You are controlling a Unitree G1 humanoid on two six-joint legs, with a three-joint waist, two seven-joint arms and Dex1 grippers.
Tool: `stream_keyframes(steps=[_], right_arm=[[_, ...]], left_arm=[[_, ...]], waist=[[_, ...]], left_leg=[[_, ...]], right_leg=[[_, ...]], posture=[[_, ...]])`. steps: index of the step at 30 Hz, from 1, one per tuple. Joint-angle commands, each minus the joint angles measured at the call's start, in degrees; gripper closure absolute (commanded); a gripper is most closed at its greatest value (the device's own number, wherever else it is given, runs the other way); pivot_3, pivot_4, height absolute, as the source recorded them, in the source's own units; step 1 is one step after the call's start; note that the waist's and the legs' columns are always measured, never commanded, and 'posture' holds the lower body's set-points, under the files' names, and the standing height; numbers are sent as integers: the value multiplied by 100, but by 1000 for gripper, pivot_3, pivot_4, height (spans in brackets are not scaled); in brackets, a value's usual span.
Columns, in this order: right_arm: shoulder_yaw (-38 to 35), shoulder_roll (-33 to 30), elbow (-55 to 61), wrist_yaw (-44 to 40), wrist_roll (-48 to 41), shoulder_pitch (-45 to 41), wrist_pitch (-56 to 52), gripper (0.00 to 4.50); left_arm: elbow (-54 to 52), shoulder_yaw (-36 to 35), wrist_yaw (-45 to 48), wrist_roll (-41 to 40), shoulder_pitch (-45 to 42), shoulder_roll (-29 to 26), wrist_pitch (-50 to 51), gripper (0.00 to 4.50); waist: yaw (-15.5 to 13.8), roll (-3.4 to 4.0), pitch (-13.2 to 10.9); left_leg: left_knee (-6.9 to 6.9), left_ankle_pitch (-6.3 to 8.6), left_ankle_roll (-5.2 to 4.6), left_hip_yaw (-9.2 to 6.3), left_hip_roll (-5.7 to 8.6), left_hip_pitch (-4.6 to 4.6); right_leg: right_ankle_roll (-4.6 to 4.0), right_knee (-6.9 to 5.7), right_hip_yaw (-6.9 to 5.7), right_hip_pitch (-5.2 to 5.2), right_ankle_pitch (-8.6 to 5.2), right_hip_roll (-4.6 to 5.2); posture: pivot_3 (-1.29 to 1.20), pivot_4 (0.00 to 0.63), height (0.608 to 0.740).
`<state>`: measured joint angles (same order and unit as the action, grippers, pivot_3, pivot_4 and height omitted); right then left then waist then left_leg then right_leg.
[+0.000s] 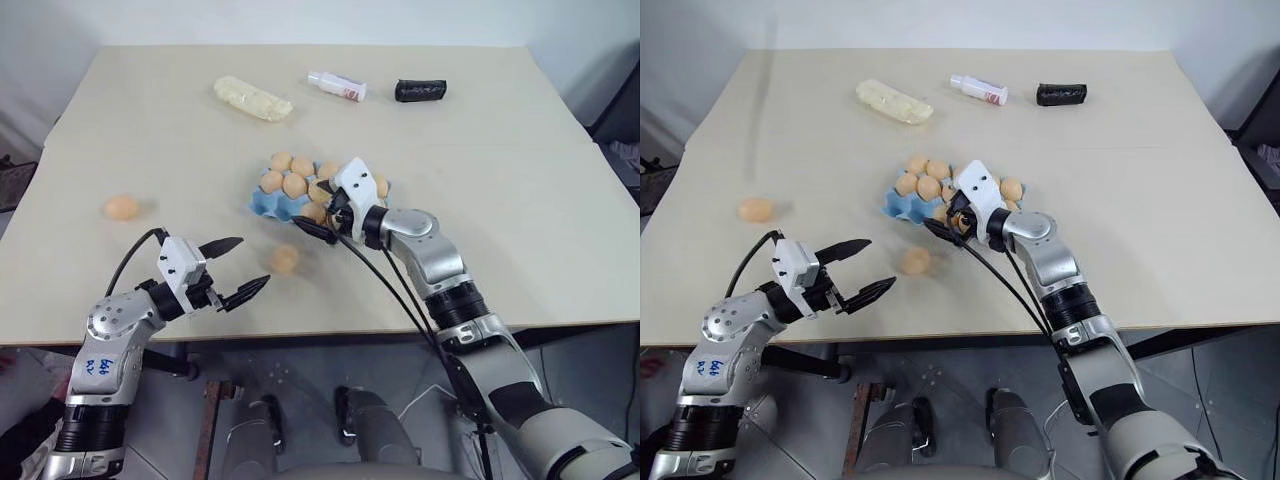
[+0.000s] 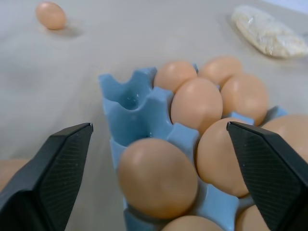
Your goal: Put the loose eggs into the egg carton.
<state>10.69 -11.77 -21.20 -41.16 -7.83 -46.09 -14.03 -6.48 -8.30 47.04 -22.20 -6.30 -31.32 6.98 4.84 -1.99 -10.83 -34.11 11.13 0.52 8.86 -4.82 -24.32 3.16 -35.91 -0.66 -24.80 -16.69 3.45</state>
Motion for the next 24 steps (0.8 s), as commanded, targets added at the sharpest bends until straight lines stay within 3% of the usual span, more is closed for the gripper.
stream_keyframes(steps=[1,4,9,15,16,24], right_arm=[[-324,-446,1043,-535,-406,360,17,23],[-1082,-1376,2140,-1530,-1151,1528,612,23],[-1500,-2167,2583,-2063,-1616,2728,417,23],[-1942,-2372,2945,-2304,-1961,3681,693,23],[-1956,-2375,3046,-2339,-1984,3799,756,23],[-1852,-2315,3509,-2166,-1967,4038,875,23]], left_arm=[[-230,-165,-25,-65,61,-74,-59,0],[-125,-365,49,-65,250,-247,-53,0],[137,-683,176,-81,457,-524,-116,0],[386,-914,257,-22,590,-689,-267,0],[388,-905,249,-16,571,-684,-275,0],[84,-248,62,31,21,-362,62,0]], waist=[[-6,0,0],[-151,0,0],[-135,0,0],[-113,2,-1],[-115,2,-1],[-179,1,0]], left_leg=[[1,0,0,0,0,-1],[9,2,-3,-13,4,-2],[7,21,-7,-5,2,4],[5,19,-4,-17,-1,18],[3,19,-4,-19,0,17],[-9,19,-6,-13,6,16]], right_leg=[[0,1,0,0,0,1],[-4,13,-13,8,-3,3],[-2,39,-14,22,-5,4],[-19,29,-12,23,-14,-3],[-84,29,-12,24,-50,-2],[-85,30,-6,31,-50,4]], posture=[[0,150,740],[0,150,740],[0,150,740],[0,150,740],[0,150,740],[0,150,740]])
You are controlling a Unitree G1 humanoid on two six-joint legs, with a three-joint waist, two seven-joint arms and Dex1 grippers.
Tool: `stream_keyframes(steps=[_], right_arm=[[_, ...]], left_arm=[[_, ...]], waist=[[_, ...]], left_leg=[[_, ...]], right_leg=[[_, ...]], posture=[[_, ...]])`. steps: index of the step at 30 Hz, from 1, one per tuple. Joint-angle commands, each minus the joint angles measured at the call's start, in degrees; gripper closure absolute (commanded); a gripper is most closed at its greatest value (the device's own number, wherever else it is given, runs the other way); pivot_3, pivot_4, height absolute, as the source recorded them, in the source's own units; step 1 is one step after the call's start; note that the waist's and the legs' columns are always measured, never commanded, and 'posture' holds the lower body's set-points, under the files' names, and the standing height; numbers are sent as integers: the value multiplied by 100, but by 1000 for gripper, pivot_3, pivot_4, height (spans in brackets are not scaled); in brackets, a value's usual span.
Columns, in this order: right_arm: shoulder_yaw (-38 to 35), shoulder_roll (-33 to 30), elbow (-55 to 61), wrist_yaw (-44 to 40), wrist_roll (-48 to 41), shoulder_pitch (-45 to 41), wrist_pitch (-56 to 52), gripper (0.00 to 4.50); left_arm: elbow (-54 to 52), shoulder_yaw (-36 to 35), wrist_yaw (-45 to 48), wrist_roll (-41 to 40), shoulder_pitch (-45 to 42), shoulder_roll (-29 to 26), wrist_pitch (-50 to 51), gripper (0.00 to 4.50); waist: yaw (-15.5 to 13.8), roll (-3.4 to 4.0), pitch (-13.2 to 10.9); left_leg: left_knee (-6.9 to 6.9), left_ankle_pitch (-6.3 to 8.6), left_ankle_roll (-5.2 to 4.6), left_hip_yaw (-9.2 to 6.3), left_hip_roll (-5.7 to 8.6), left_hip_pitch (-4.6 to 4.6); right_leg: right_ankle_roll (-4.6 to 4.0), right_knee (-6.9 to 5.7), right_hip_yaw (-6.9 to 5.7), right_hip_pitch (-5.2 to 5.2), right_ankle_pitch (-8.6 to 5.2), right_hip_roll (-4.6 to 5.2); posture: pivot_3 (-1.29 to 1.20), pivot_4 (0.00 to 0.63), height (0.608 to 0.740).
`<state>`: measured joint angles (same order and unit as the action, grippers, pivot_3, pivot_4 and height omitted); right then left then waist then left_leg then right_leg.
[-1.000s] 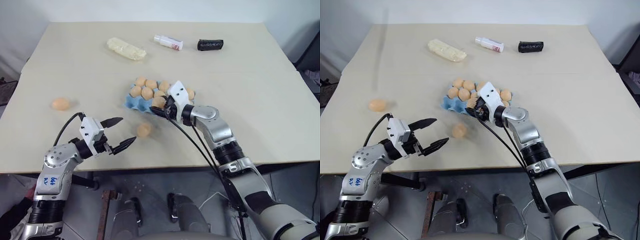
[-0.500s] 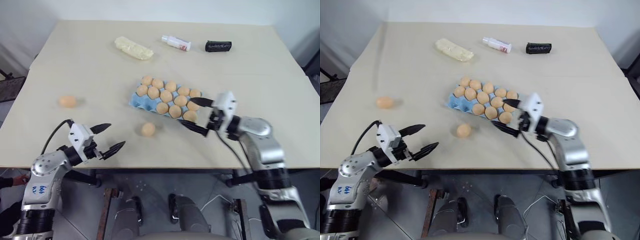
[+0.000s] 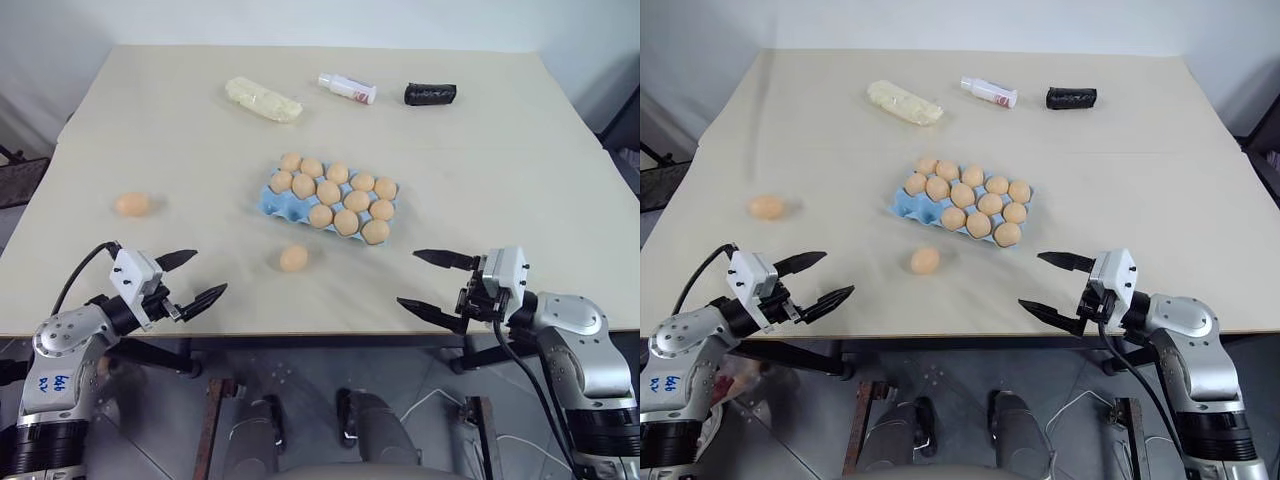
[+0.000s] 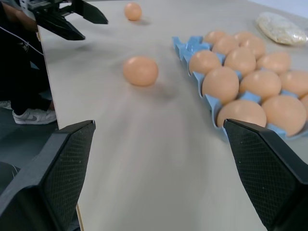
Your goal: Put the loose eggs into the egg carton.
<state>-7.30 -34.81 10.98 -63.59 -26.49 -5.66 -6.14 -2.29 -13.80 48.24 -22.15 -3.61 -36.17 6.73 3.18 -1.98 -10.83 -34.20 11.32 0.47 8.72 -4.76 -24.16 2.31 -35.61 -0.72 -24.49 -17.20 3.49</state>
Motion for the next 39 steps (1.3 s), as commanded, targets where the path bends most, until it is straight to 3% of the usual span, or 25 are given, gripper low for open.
stream_keyframes(steps=[1,7,9,17,20,27,33,39], right_arm=[[-45,-4,307,113,-100,-19,72,23],[38,34,407,306,-45,-74,41,23],[64,50,452,401,-31,-105,12,23],[324,253,668,823,94,-7,-18,23],[383,299,731,933,114,14,-24,0],[414,297,736,1078,115,50,11,0],[341,265,693,1164,122,-4,2,0],[348,249,716,1236,137,-54,-38,0]], left_arm=[[-336,459,-74,62,-404,205,126,0],[202,1248,-154,443,-1323,732,92,0],[565,1468,-147,625,-1619,897,17,0],[2010,1886,-378,1189,-2482,1664,-661,0],[2009,1871,-455,1225,-2482,1777,-722,608],[1577,1624,-303,1013,-2207,1524,-606,2709],[1901,1303,-503,811,-2980,1688,-489,2813],[3831,1380,-731,1170,-4444,2160,-1106,2813]], waist=[[-30,-1,1],[-91,-2,1],[-116,-1,1],[-153,-2,1],[-147,-2,1],[-156,-2,1],[-179,-2,1],[-189,-3,1]], left_leg=[[-1,0,0,-1,1,-1],[-11,-2,-3,2,3,-1],[-23,-2,-4,2,6,-1],[-59,-1,-6,-8,7,-9],[-75,5,-15,-8,5,-16],[-81,5,-16,-8,0,-16],[-88,-2,-28,-8,6,-18],[-99,-1,-50,-7,24,-18]], right_leg=[[1,0,-2,1,0,0],[17,-4,1,3,10,-5],[97,-10,-5,3,54,-11],[98,-24,-16,5,56,-14],[105,-26,-28,5,59,-12],[107,-34,-44,6,60,-13],[104,-31,-49,11,59,-3],[107,-3,-50,30,61,4]], posture=[[0,150,740],[0,150,740],[0,150,740],[0,150,740],[0,150,740],[0,150,740],[0,150,740],[0,150,740]])
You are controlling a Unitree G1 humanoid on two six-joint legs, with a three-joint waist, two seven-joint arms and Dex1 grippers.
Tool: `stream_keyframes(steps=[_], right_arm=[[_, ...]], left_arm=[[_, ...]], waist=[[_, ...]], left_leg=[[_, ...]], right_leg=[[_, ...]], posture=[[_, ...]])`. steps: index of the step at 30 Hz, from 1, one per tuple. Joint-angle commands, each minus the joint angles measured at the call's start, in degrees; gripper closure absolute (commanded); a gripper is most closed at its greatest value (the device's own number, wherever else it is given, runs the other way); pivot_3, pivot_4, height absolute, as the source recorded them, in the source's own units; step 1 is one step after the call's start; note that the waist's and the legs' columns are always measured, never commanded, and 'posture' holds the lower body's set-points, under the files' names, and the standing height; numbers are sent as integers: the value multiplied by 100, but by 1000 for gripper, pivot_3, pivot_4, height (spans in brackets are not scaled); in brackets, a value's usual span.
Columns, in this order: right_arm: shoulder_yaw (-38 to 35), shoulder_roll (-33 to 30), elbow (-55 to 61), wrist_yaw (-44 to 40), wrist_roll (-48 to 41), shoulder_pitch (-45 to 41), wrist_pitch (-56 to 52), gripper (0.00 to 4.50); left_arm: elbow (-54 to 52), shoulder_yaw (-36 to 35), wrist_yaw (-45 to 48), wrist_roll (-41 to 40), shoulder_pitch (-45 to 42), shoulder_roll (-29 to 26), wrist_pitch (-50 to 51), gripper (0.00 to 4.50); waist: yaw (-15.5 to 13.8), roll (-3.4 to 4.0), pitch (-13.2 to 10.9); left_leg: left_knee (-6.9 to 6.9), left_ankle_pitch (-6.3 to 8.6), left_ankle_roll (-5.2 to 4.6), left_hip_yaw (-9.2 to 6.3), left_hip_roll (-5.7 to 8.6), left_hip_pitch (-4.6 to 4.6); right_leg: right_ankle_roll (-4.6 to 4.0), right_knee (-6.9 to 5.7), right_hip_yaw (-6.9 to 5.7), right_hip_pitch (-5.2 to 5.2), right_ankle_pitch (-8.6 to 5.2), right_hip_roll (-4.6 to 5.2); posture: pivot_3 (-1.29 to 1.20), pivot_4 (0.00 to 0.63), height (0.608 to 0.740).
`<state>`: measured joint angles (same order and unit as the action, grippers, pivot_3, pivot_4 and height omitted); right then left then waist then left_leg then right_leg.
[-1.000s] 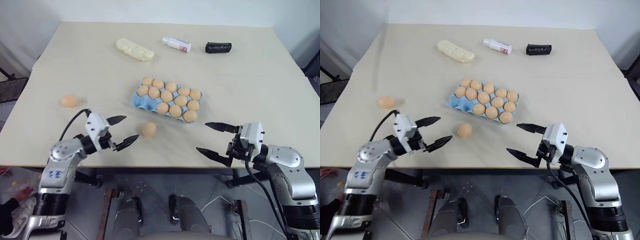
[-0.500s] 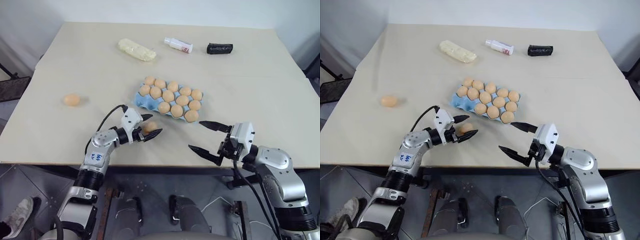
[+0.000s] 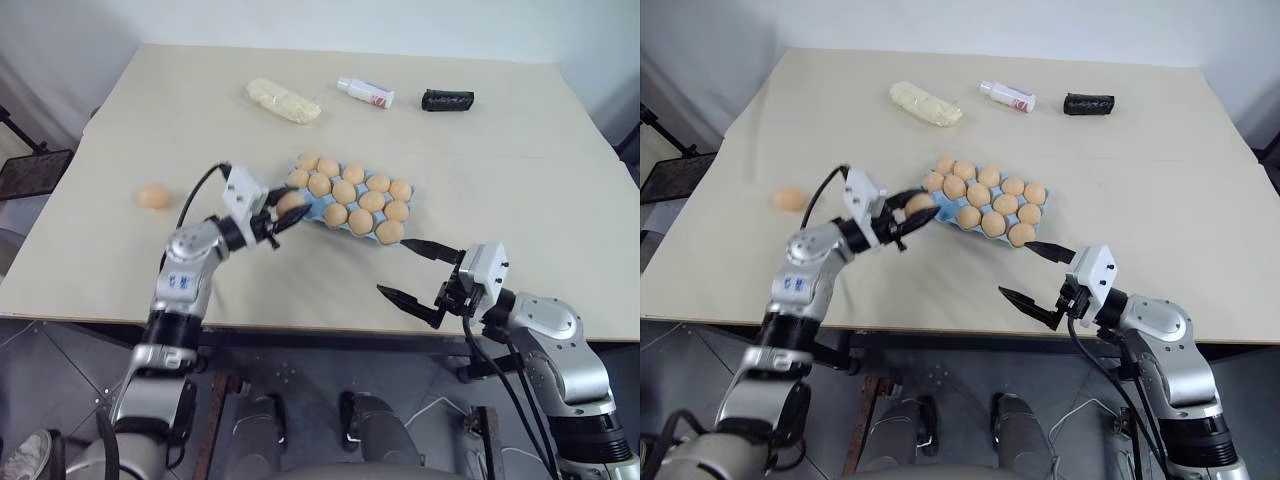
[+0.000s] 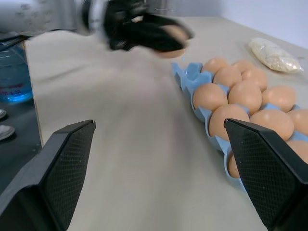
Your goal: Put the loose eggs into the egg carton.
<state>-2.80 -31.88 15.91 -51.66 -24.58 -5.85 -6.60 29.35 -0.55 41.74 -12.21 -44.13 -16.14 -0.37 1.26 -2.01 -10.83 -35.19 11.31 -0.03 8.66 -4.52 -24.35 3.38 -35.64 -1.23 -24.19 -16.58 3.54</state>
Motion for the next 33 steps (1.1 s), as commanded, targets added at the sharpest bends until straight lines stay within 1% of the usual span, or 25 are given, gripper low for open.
stream_keyframes(steps=[1,3,6,8,9,10,12,15,16,20,24,26,28,30,33], right_arm=[[-98,-43,249,62,-55,-42,-4,0],[-99,-31,304,114,-55,-43,-20,0],[-105,-15,383,201,-62,-17,-43,0],[-104,-14,453,250,-68,33,-59,0],[-105,-14,483,269,-68,55,-68,0],[-111,-14,515,291,-73,77,-80,0],[-125,-15,553,324,-88,100,-102,0],[-135,-29,555,326,-97,100,-107,0],[-140,-32,550,328,-101,93,-110,0],[-114,-43,459,253,-120,-7,-99,0],[-9,4,366,108,-187,-166,-106,0],[64,92,254,-17,-239,-290,-30,0],[121,188,114,-92,-233,-397,50,0],[166,240,1,-134,-173,-453,101,0],[207,292,-184,-194,-129,-517,182,0]], left_arm=[[1074,66,-148,253,-599,256,-560,2813],[1698,58,-243,354,-881,406,-830,2813],[2292,17,-321,450,-1103,536,-1164,2813],[2509,-28,-355,465,-1163,572,-1272,2159],[2573,-38,-369,480,-1180,572,-1331,1939],[2590,-53,-329,474,-1168,557,-1374,1563],[2571,-102,-298,461,-1124,517,-1511,950],[2164,-170,-13,340,-854,365,-1599,16],[2020,-188,89,289,-764,321,-1605,16],[803,-265,562,35,24,-137,-1373,16],[-424,-409,959,-174,1096,-856,-1074,16],[-907,-905,821,-328,1938,-1325,-927,16],[-1417,-1452,418,-482,2642,-1545,-762,16],[-1987,-1797,73,-626,3163,-1563,-516,16],[-2732,-2264,-482,-692,3907,-1473,-247,16]], waist=[[5,0,0],[29,0,0],[40,0,0],[33,-1,0],[26,-1,0],[20,-1,0],[16,-1,0],[32,-1,0],[38,0,0],[59,0,0],[54,0,0],[63,1,0],[114,0,0],[132,0,0],[51,-1,1]], left_leg=[[0,2,-4,2,3,0],[1,7,-11,6,6,-1],[2,14,-14,9,15,-3],[3,12,-16,8,4,-7],[3,11,-15,8,-2,-10],[3,9,-11,5,-8,-15],[3,8,-6,3,-10,-16],[1,8,-5,8,-10,-16],[1,8,-5,10,-10,-16],[2,8,-1,16,-18,-12],[3,4,9,13,-28,-6],[3,4,12,14,-30,-1],[5,20,38,22,-52,11],[9,21,38,23,-62,13],[8,19,35,14,-54,8]], right_leg=[[2,6,1,1,1,1],[16,10,2,3,9,1],[36,9,1,-4,19,-6],[30,3,0,-12,14,-18],[27,-1,0,-18,12,-25],[23,-4,-1,-22,10,-32],[21,-6,-3,-25,9,-37],[21,-7,-1,-24,9,-37],[21,-7,0,-24,9,-37],[18,-16,8,-28,7,-43],[6,-34,9,-32,1,-50],[4,-37,12,-31,0,-51],[2,-38,21,-26,0,-48],[0,-38,23,-26,-1,-42],[-13,-33,24,-23,-8,-18]], posture=[[0,150,740],[0,150,740],[0,150,740],[0,150,740],[0,150,740],[0,150,740],[0,150,740],[0,150,740],[0,150,740],[0,150,740],[0,150,740],[0,150,740],[0,150,740],[0,150,740],[0,150,740]])
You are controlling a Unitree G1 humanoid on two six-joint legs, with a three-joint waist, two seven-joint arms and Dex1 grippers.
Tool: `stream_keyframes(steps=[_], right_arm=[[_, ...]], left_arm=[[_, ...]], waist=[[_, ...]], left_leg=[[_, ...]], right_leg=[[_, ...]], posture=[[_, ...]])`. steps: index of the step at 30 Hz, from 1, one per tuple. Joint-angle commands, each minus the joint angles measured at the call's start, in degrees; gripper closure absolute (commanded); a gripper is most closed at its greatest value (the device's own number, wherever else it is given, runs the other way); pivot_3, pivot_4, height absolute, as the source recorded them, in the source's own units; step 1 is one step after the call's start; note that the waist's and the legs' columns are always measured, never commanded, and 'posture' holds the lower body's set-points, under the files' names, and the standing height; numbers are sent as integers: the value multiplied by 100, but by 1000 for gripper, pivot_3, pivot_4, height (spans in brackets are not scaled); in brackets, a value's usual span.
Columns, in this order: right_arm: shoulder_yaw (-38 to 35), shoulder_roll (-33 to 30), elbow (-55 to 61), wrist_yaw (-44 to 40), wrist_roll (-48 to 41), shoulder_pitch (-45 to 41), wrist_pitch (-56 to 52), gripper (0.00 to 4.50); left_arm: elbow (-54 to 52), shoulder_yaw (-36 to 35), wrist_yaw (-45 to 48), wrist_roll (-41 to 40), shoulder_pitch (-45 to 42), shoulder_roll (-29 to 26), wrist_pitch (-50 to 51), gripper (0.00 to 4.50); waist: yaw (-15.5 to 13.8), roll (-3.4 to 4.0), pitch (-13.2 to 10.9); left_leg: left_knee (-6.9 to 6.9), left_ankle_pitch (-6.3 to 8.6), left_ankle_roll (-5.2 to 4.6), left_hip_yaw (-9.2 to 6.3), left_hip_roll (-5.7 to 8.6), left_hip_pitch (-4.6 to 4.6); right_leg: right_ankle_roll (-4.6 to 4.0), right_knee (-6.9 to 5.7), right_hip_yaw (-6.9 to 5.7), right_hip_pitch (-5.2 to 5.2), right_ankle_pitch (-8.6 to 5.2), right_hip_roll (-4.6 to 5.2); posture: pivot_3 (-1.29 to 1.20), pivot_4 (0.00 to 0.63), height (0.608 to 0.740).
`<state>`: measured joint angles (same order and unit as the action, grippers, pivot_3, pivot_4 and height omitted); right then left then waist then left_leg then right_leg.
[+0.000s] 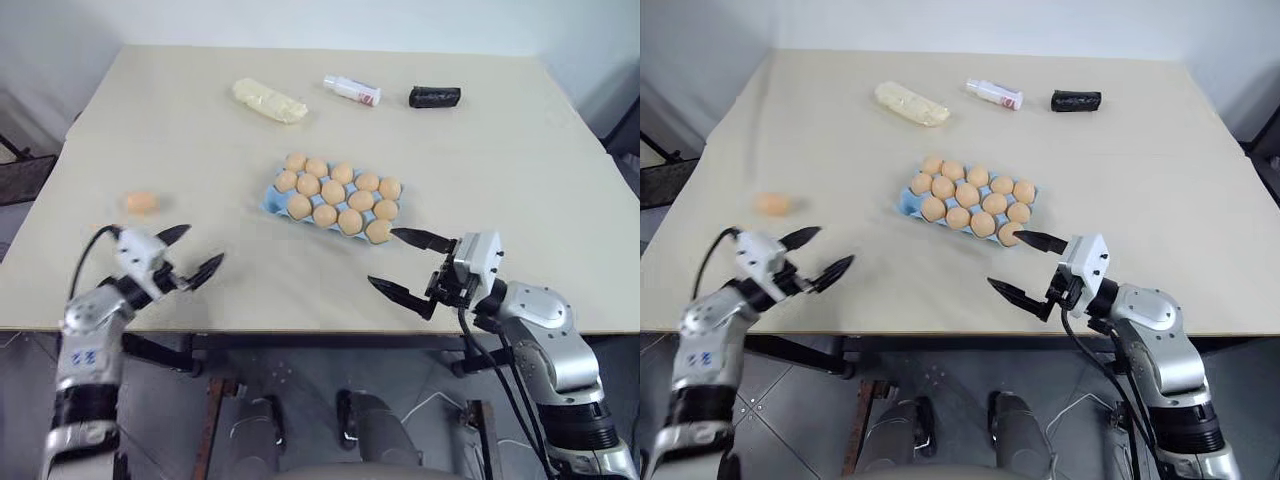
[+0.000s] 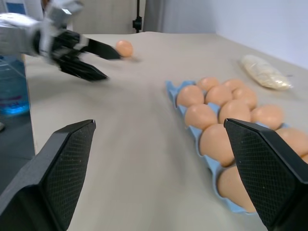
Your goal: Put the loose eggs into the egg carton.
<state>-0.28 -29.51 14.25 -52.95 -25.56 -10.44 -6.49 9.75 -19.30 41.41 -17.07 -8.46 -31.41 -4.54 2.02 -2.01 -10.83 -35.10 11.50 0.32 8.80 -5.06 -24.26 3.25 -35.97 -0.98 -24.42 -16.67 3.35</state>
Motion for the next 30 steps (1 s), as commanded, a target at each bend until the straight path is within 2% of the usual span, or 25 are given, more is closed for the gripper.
stream_keyframes(steps=[1,3,7,11,16,20,23,25,30], right_arm=[[-38,83,-80,-65,-29,-82,189,0],[-17,154,-194,-52,-1,-140,225,0],[38,239,-358,-94,6,-249,256,0],[131,253,-472,-203,48,-358,258,0],[152,260,-560,-213,61,-458,278,0],[150,243,-568,-214,64,-578,241,0],[168,264,-580,-190,84,-626,225,0],[183,278,-571,-173,101,-640,217,0],[192,318,-528,-111,145,-653,218,0]], left_arm=[[-961,-553,-606,-241,593,96,253,16],[-1233,-837,-934,-343,982,218,480,16],[-1556,-1041,-1510,-383,1253,477,760,16],[-1730,-1096,-2189,-423,1086,768,1111,16],[-1564,-980,-2660,-404,488,803,1569,16],[-453,-638,-3058,63,-832,508,1838,16],[522,-443,-3050,293,-1629,341,1556,16],[1203,-335,-3125,447,-2120,240,1459,16],[2751,29,-3241,918,-3093,10,949,16]], waist=[[-24,-1,1],[-31,-1,2],[-29,-4,4],[-26,-5,4],[-26,-6,5],[-55,-10,6],[-44,-11,7],[-17,-12,7],[-30,-12,7]], left_leg=[[0,0,0,0,4,0],[5,1,-2,6,7,1],[8,3,-5,18,10,0],[12,3,-5,16,9,1],[10,2,-5,17,11,1],[5,0,-7,10,18,-1],[3,-3,-8,7,26,4],[5,-3,-11,21,26,3],[12,5,-8,34,28,-4]], right_leg=[[-4,2,3,3,-2,7],[-69,15,18,11,-38,16],[-68,18,30,8,-38,18],[-70,17,28,6,-39,15],[-67,14,30,5,-37,10],[-60,8,16,6,-33,13],[-43,6,-1,9,-21,13],[29,9,-6,4,20,12],[29,9,-6,-15,18,2]], posture=[[0,150,740],[0,150,740],[0,150,740],[0,150,740],[0,150,740],[0,150,740],[0,150,740],[0,150,740],[0,150,740]])
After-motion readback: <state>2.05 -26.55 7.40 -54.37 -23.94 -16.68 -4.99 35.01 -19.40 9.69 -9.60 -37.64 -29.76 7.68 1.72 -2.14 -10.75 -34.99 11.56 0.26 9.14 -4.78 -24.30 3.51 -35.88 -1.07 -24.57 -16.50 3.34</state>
